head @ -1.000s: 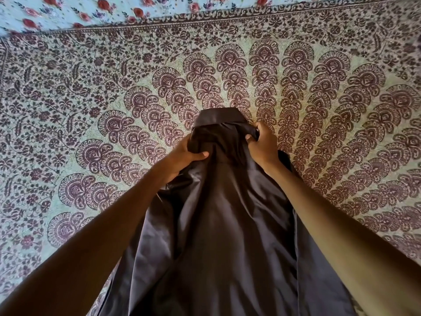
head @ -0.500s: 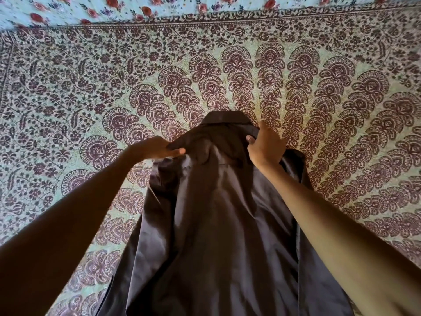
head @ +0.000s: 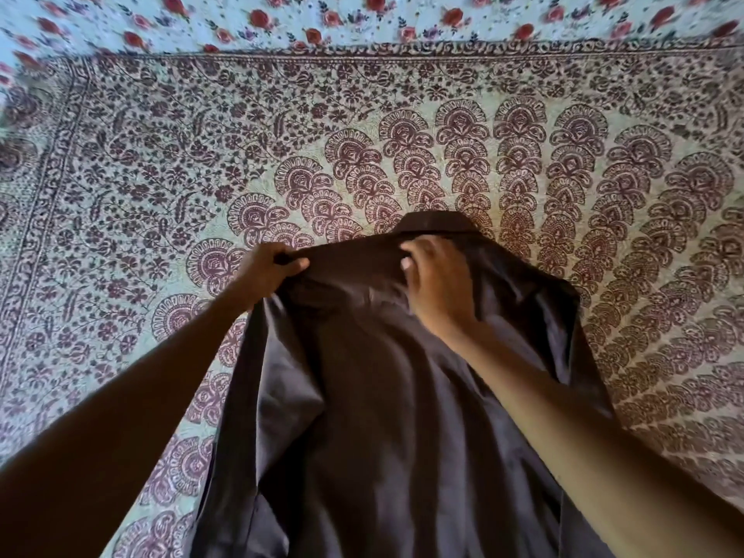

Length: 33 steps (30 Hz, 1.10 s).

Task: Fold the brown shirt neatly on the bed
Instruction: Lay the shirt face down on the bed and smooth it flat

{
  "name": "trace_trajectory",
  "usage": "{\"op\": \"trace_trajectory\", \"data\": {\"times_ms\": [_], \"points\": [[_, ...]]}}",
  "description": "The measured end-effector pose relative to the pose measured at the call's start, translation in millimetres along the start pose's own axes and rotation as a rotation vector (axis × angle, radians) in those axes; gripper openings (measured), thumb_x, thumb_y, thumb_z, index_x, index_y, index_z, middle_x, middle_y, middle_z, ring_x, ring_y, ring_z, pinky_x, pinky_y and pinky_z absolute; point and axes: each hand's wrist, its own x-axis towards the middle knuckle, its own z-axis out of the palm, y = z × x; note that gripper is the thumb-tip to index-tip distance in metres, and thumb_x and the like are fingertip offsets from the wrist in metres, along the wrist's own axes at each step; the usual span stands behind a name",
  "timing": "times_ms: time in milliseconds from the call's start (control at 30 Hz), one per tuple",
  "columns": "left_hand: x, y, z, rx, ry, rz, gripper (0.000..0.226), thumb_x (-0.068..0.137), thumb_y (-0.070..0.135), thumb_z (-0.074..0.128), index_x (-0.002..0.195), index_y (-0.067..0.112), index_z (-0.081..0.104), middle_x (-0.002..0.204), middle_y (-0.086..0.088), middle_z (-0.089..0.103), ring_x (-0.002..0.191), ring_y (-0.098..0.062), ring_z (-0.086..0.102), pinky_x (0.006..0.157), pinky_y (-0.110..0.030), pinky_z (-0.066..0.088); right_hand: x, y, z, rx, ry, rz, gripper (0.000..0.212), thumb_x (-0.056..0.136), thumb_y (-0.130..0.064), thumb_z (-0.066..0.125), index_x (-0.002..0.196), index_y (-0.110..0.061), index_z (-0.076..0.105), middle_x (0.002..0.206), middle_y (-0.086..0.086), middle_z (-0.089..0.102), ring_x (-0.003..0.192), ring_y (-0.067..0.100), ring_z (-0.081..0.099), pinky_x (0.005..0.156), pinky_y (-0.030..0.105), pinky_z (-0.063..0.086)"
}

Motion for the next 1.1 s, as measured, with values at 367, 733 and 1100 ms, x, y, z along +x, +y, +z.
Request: {"op": "trace_trajectory", "data": {"times_ms": [367, 733, 1100], "points": [[-12, 11, 26, 0.655, 0.278, 0.049, 0.055, 0.081, -0.001, 0.064, 0.127, 0.011, 0.038, 0.118, -0.018, 0.054, 0.105, -0.037, 0.057, 0.09, -0.048, 0.044, -14, 12, 41, -0.26, -0.332, -0.059, 0.069, 0.095, -0.061, 0.02, 0.155, -0.026, 0.013, 0.164, 0.002, 0.014, 0.15, 0.028, 0.012, 0.119, 0.058, 0.007], [-78, 99, 141, 0.462, 0.031, 0.575, 0.043, 0.09, 0.04, 0.051, 0.131, 0.029, 0.049, 0.136, -0.003, 0.044, 0.119, -0.029, 0.045, 0.097, -0.047, 0.044, -57, 88, -43, -0.346, 0.128, 0.501, 0.034, 0.09, -0.02, 0.057, 0.123, -0.02, 0.052, 0.129, 0.01, 0.054, 0.12, 0.036, 0.046, 0.094, 0.051, 0.037], [-56, 131, 200, 0.628, -0.1, 0.305, 0.084, 0.08, 0.075, 0.043, 0.149, 0.045, 0.005, 0.162, 0.005, -0.002, 0.149, -0.029, -0.007, 0.106, -0.075, 0.011, -30, 176, -87, -0.294, 0.067, 0.488, 0.014, 0.092, -0.014, 0.06, 0.105, -0.009, 0.063, 0.101, 0.013, 0.067, 0.089, 0.032, 0.066, 0.063, 0.029, 0.032]]}}
